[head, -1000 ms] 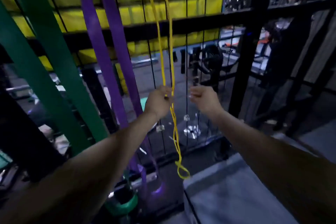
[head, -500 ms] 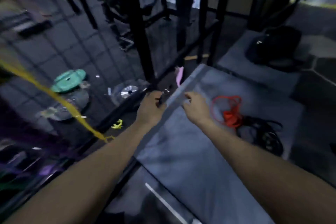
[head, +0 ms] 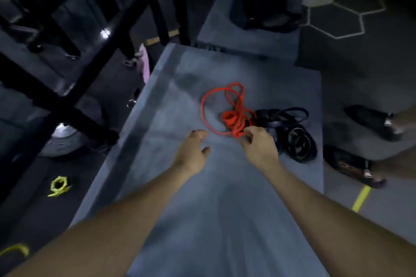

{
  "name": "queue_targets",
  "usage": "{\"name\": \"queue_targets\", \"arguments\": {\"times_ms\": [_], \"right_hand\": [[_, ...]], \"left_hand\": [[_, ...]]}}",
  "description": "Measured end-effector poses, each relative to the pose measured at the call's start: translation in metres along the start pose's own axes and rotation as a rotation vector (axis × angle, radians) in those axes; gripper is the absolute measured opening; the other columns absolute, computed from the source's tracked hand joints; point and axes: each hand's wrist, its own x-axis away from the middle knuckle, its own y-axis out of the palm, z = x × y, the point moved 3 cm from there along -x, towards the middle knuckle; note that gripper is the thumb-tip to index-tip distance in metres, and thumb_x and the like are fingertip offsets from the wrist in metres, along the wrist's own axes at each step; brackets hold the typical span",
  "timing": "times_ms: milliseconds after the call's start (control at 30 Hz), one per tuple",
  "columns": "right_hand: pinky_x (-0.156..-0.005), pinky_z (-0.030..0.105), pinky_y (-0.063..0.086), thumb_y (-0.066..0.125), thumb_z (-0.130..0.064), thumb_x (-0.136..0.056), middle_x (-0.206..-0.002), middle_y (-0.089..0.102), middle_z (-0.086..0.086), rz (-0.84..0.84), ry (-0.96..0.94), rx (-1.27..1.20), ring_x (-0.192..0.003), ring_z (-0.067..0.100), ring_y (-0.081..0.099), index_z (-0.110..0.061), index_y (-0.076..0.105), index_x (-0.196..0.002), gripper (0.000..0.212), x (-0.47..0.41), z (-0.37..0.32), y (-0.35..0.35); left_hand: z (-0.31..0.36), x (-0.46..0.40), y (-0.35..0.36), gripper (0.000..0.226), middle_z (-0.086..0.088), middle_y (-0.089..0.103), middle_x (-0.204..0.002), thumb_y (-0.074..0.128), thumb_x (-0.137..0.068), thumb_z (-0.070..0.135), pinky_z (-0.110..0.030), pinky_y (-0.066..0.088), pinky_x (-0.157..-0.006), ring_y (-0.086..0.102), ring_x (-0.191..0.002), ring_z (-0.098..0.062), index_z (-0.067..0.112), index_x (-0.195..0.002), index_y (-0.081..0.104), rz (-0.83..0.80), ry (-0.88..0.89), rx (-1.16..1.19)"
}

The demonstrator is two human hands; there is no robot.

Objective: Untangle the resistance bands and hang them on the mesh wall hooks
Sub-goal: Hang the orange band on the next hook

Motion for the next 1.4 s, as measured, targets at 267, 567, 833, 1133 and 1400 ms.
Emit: {"name": "queue_targets", "arguments": {"times_ms": [267,567,833,1133,1400], "right_hand": [[-0.088,0.035,0.042,0.058,-0.013,-0.083,-0.114,0.056,0.018,0.026,0.018,0.141,-0.11,0.037,0.048,-0.004,0.061,-0.105,0.024,-0.075,0.066,0.083],[-0.107,0.037,0.029,0.058,-0.025,-0.089,-0.127,0.05,0.013,0.149,0.035,0.365,-0.123,0.034,0.036,-0.006,0.049,-0.122,0.039,-0.101,0.085,0.127],[-0.099,0.033,0.028,0.048,-0.019,-0.095,-0.114,0.058,0.018,0.075,-0.097,0.318,-0.112,0.034,0.043,0.0,0.054,-0.111,0.025,-0.083,0.048,0.087],[-0.059,0.023,0.031,0.053,-0.015,-0.094,-0.076,0.057,0.002,-0.098,-0.26,-0.087,-0.082,0.025,0.054,-0.011,0.054,-0.083,0.012,-0.035,-0.082,-0.028],[-0.051,0.008,0.04,0.05,-0.01,-0.095,-0.059,0.046,-0.002,-0.269,-0.443,-0.315,-0.049,0.001,0.049,-0.016,0.043,-0.061,0.036,0.047,-0.213,-0.113]], "left_hand": [[-0.049,-0.099,0.08,0.045,-0.009,0.049,-0.134,0.058,-0.086,0.014,-0.027,0.032,-0.105,0.047,-0.125,-0.025,0.011,-0.13,0.048,-0.075,0.124,-0.191],[-0.09,-0.121,0.11,0.039,-0.006,0.051,-0.13,0.059,-0.086,0.019,-0.029,0.037,-0.1,0.047,-0.124,-0.022,0.016,-0.124,0.053,-0.062,0.149,-0.195],[-0.067,-0.101,0.07,0.04,-0.008,0.05,-0.128,0.059,-0.086,0.015,-0.028,0.038,-0.1,0.051,-0.12,-0.023,0.015,-0.126,0.052,-0.024,0.151,-0.108],[0.038,-0.048,-0.034,0.039,-0.006,0.058,-0.12,0.065,-0.082,0.009,-0.015,0.038,-0.087,0.057,-0.111,-0.019,0.008,-0.12,0.055,0.072,0.198,0.095],[0.09,0.052,-0.172,0.04,0.002,0.055,-0.108,0.07,-0.08,0.011,-0.004,0.04,-0.081,0.052,-0.102,-0.01,0.009,-0.117,0.055,0.262,0.183,0.288]]}}
